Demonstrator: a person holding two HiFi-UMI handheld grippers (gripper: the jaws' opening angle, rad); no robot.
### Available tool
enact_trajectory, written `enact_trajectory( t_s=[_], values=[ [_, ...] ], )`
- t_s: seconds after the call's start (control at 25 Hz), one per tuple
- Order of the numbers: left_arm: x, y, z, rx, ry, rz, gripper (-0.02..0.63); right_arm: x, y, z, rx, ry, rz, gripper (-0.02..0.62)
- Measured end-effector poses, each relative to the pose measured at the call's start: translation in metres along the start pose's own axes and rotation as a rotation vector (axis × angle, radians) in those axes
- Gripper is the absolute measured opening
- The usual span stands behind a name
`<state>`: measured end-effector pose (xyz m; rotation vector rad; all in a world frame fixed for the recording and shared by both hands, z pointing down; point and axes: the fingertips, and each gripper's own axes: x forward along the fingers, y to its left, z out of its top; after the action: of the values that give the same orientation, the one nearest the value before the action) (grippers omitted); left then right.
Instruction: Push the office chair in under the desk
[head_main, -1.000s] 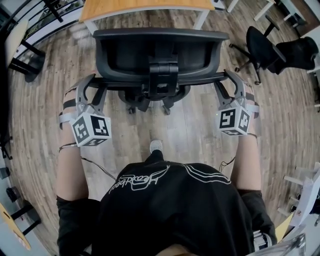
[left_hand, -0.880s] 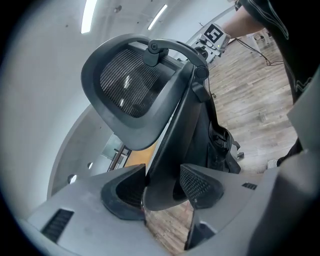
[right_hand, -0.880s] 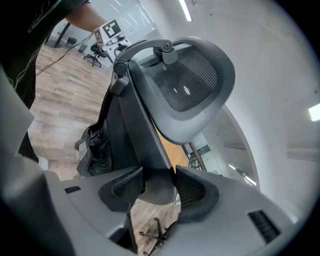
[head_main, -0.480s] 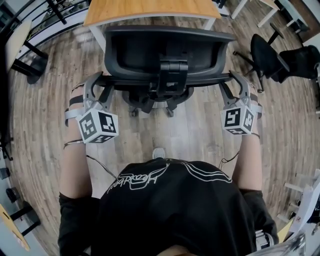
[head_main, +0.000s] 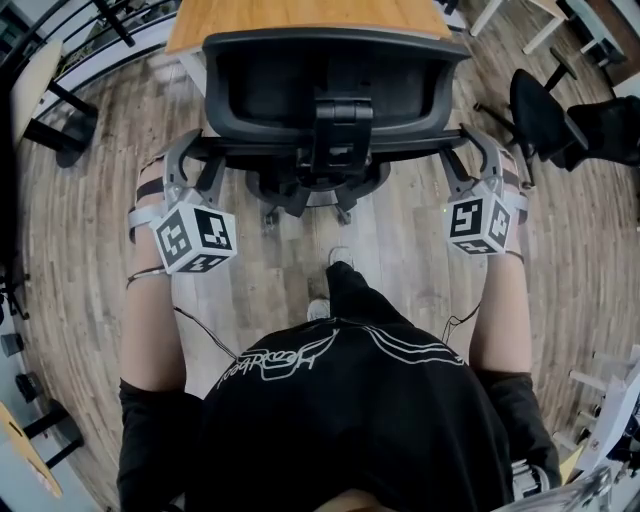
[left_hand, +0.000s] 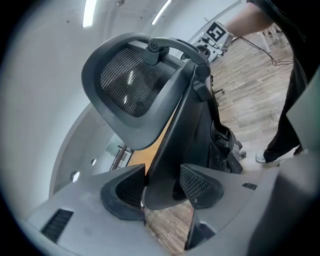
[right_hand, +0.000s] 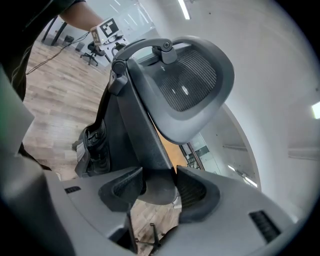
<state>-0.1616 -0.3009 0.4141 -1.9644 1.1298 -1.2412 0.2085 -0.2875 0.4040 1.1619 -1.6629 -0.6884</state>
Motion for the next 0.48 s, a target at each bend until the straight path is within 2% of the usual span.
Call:
enact_trajectory(
  t_s=[0.28,0.48],
  values=[
    [0.062,0.033,0.003,-0.011,0.035,-0.010,0.212,0.067,-0.031,0.001,-0.002,-0.017,0.011,0.224],
    [0.087,0.046,0.003,-0.031,0.040,0.009,0.212,0.095,-0.042,0.003,-0.004,-0.043,0.009,0.223]
  ],
)
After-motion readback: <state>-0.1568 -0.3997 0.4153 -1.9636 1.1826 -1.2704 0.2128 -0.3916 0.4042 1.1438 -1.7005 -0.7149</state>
